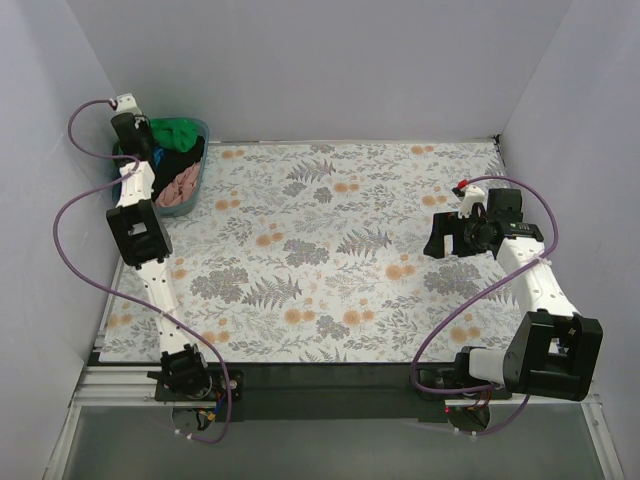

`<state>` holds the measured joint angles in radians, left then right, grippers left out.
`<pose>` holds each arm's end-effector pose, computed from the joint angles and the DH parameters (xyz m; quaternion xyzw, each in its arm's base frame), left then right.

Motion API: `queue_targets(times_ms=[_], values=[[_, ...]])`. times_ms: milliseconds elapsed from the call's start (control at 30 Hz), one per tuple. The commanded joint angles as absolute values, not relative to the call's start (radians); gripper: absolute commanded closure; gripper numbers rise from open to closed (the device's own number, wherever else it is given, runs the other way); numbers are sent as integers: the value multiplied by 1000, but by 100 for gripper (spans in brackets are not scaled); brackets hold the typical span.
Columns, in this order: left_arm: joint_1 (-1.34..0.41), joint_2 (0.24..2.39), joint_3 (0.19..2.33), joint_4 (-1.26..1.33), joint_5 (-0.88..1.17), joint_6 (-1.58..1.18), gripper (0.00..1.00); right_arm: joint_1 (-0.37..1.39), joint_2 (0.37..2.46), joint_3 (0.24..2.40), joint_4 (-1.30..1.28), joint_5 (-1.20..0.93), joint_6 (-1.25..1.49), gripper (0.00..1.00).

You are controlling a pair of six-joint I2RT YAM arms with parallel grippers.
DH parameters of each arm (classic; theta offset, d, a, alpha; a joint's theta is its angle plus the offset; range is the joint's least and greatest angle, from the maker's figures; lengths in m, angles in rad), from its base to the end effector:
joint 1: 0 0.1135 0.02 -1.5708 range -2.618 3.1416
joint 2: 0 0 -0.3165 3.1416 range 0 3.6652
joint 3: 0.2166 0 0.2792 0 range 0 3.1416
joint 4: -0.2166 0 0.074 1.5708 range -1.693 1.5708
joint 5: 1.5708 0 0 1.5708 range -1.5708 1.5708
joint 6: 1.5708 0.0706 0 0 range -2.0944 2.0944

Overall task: Fold and stack the t-shirts
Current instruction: Grab the tshirt from the pile

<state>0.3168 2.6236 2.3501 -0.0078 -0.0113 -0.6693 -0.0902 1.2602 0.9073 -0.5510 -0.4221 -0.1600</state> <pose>0.6769 0.2228 0.2142 -0.3813 0.7024 -0.1009 0.5925 0.2869 0.0031 0.2682 -0.1008 0.9210 0.1565 0.3422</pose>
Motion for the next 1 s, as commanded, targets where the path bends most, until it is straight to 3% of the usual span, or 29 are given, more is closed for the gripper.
queue_targets(times_ms=[0, 500, 967], values=[[321, 2500, 2391, 54, -15, -710, 100, -95, 1229, 928, -551, -442, -169, 2], [334, 2245, 2396, 147, 98, -808, 100, -100, 1206, 922, -548, -474, -172, 2], [258, 1853, 2300, 35, 397, -977, 100, -143, 1126, 919, -538, -445, -161, 2]])
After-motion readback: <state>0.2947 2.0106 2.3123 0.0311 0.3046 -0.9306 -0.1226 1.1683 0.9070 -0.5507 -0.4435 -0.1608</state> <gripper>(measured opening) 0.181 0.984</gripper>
